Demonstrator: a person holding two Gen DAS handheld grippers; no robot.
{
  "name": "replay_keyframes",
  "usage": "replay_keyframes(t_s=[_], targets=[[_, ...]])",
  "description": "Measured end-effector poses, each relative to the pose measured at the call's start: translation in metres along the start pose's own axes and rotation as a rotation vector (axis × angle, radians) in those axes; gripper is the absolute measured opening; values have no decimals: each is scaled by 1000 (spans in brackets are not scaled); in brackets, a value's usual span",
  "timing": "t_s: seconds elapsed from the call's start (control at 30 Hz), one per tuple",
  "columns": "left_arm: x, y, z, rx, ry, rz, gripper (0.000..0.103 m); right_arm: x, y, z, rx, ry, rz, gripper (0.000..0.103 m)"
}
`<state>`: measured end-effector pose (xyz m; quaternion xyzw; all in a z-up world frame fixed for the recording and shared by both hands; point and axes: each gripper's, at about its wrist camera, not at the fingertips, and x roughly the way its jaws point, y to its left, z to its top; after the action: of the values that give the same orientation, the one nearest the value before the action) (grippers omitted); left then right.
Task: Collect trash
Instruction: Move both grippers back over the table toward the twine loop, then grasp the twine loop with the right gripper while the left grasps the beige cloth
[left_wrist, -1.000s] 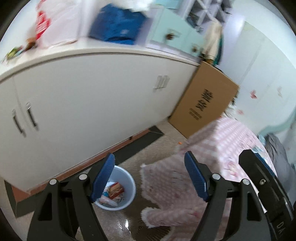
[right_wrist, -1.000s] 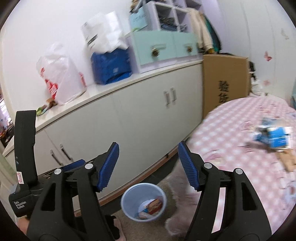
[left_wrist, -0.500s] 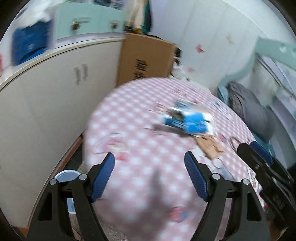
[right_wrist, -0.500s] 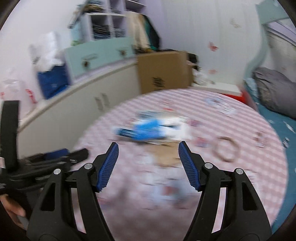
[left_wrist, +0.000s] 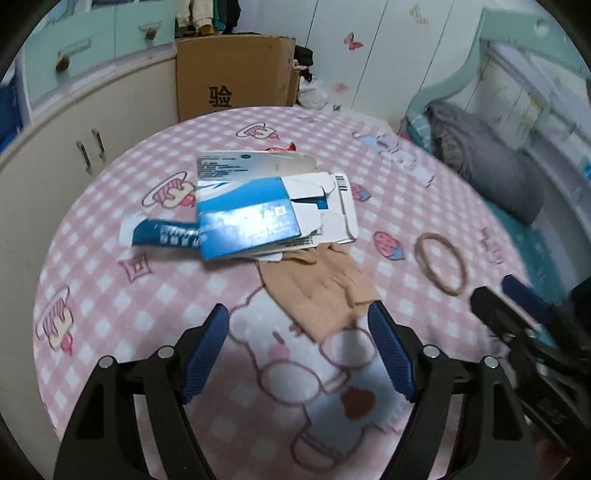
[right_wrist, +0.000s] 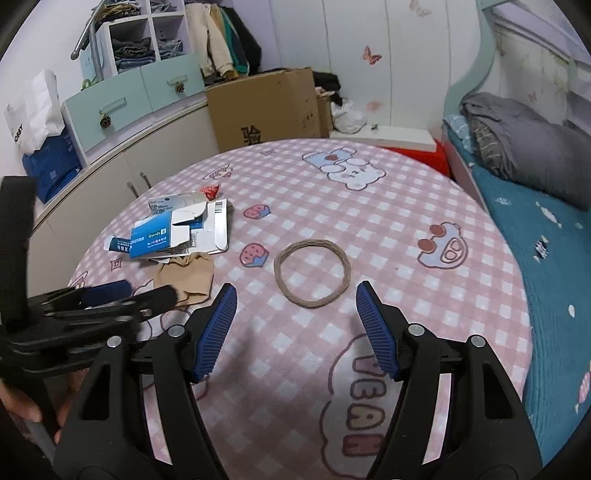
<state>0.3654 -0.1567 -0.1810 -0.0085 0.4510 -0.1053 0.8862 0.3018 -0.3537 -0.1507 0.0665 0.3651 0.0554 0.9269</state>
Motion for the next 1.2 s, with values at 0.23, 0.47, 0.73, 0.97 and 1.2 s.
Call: replay_keyframes(t_s=[0.23,0.47,0.73,0.97,1.2], targets=[[6,-1,5,44,-39,72,15,26,11,13,-122,57,-17,60],[3,15,2,2,-37,-18,1,54,23,14,-187,168,-34,21],[-18,27,-12,-38,-71,-111,1,29,28,9,-171,91,-5,4],[-61,40,-20,-51,-152,-159,1,-6,43,10,-134,22,106,4],[-113,53,-22,-64,-269,-198,1,-33,66,18,-122,-14,211,4]])
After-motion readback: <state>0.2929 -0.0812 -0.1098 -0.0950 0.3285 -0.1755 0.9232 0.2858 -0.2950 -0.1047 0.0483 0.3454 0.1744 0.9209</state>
